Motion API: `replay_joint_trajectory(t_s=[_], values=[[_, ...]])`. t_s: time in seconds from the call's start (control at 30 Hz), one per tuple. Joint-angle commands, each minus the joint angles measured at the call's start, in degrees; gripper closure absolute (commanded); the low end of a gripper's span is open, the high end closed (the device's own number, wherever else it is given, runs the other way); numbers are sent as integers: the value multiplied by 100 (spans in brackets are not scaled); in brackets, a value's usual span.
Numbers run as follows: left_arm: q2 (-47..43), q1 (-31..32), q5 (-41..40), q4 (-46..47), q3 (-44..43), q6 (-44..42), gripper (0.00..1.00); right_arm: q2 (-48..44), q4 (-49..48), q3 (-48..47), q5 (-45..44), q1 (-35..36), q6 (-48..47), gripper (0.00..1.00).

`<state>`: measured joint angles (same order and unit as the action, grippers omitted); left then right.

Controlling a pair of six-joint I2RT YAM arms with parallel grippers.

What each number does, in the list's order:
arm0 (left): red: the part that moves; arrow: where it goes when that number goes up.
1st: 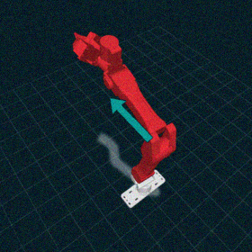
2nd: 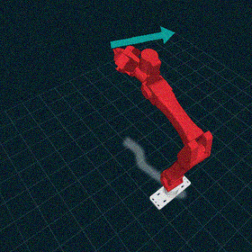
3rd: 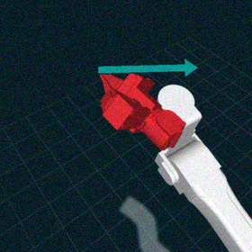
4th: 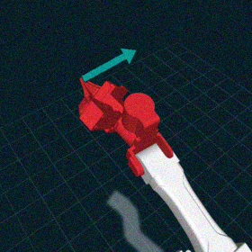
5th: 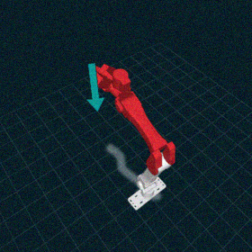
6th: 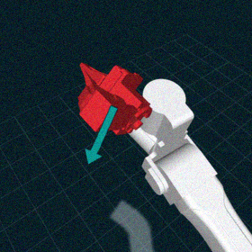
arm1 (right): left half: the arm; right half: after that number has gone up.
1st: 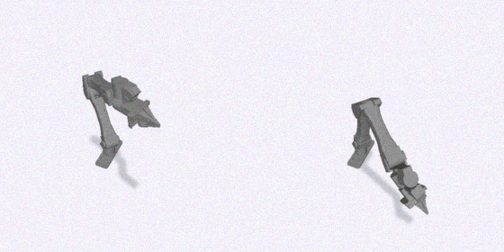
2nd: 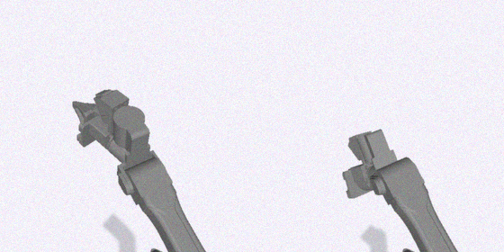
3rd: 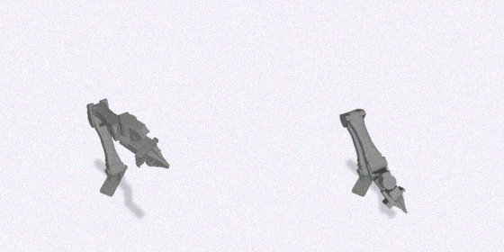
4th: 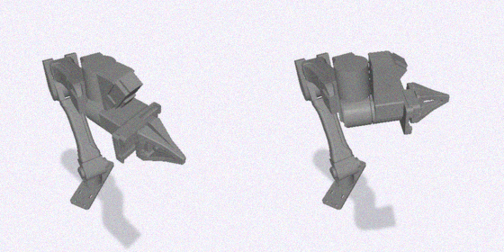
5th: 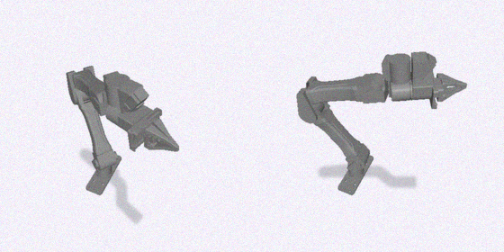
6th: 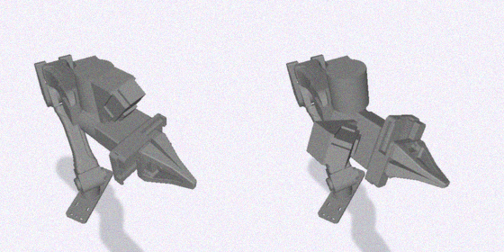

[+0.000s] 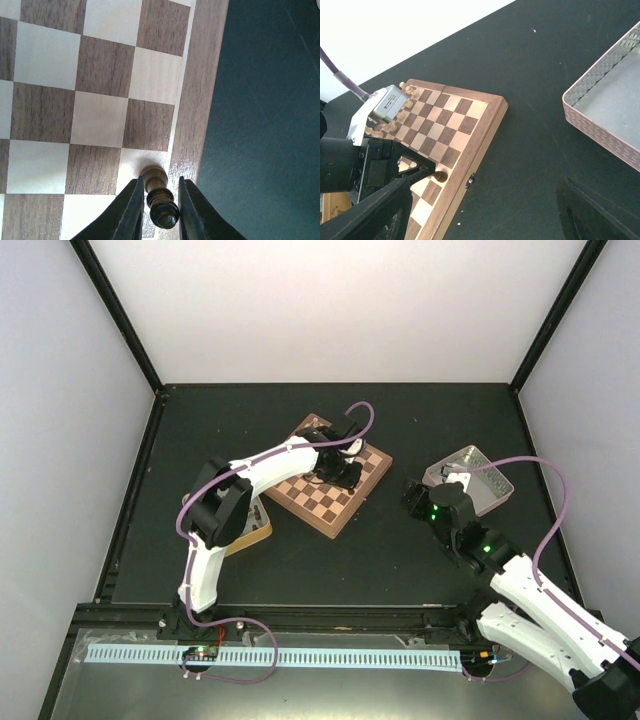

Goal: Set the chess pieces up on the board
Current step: Place the chess piece on the chessboard.

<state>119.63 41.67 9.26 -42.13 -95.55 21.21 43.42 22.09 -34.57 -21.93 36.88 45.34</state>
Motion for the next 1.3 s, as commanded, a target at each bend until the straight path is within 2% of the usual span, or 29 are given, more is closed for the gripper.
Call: replay_joint_trajectory(t_s=[0.0, 0.17, 0.37, 0.77, 0.9, 1.1, 1.27], values=[[47, 35, 63, -108, -175, -56, 82, 0, -64, 3, -127, -18, 40, 21], [42, 35, -39, 113, -216, -63, 88, -18, -48, 5, -154, -22, 39, 21], [137, 35, -380, 273, -340, -148, 88, -33, -35, 0, -188, -19, 36, 21], [452, 47, -446, 472, -490, -314, 87, -18, -11, 3, -206, -15, 12, 21], [465, 45, -423, 374, -493, -390, 80, -39, 12, -8, -220, -17, 10, 21], [324, 44, -374, 254, -545, -409, 59, -51, 15, -12, -191, -22, 14, 21], [65, 30, -233, 193, -667, -412, 47, -76, 11, -23, -171, -15, 19, 21]])
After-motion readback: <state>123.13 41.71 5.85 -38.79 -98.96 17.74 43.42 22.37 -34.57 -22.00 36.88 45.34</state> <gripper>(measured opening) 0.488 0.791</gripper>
